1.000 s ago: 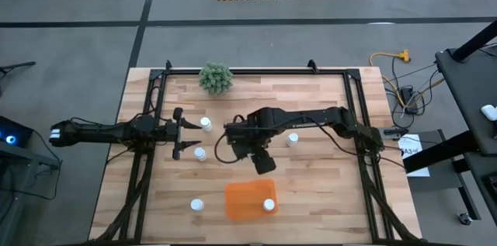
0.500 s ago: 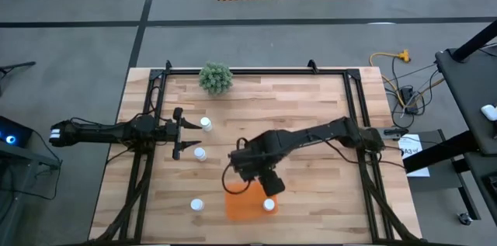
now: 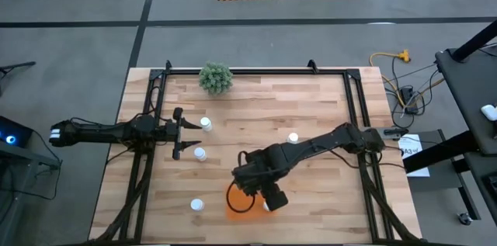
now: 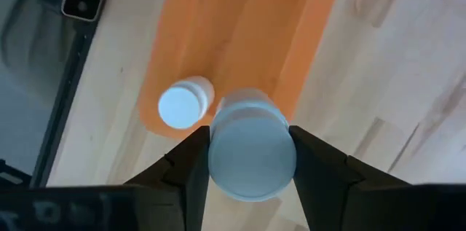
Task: Pick and place pill bottles into a basket
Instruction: Put the pill bottle into the bin
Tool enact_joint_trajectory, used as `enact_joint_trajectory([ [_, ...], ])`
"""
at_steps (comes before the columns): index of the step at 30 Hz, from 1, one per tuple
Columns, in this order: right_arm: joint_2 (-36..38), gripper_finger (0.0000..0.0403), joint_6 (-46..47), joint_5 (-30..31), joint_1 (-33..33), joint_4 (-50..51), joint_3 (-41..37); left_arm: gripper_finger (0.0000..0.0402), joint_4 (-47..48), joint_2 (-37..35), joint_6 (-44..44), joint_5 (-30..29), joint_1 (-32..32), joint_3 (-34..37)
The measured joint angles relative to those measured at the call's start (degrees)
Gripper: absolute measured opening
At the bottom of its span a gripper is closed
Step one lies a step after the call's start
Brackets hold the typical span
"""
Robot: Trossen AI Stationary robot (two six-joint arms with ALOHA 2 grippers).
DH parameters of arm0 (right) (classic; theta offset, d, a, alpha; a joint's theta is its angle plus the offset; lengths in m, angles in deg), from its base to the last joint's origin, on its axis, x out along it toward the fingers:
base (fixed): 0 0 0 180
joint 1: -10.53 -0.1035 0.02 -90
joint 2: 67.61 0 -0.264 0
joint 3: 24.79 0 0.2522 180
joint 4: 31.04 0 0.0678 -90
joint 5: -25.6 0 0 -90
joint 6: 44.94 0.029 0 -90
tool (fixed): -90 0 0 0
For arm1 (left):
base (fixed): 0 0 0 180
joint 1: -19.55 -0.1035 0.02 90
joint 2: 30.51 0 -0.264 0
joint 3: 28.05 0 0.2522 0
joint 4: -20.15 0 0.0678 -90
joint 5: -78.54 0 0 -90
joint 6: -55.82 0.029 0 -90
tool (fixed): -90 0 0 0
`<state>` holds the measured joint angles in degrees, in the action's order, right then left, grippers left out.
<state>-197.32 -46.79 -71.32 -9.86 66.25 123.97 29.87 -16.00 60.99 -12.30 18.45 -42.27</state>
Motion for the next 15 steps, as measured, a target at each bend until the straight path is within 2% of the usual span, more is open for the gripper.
enact_joint_trajectory([
  [15,0.0,0.0152,0.2,-0.6,-2.4,-5.1,-0.2,0.0224,0.0,0.0,0.0,0.0,0.0,0.0],
])
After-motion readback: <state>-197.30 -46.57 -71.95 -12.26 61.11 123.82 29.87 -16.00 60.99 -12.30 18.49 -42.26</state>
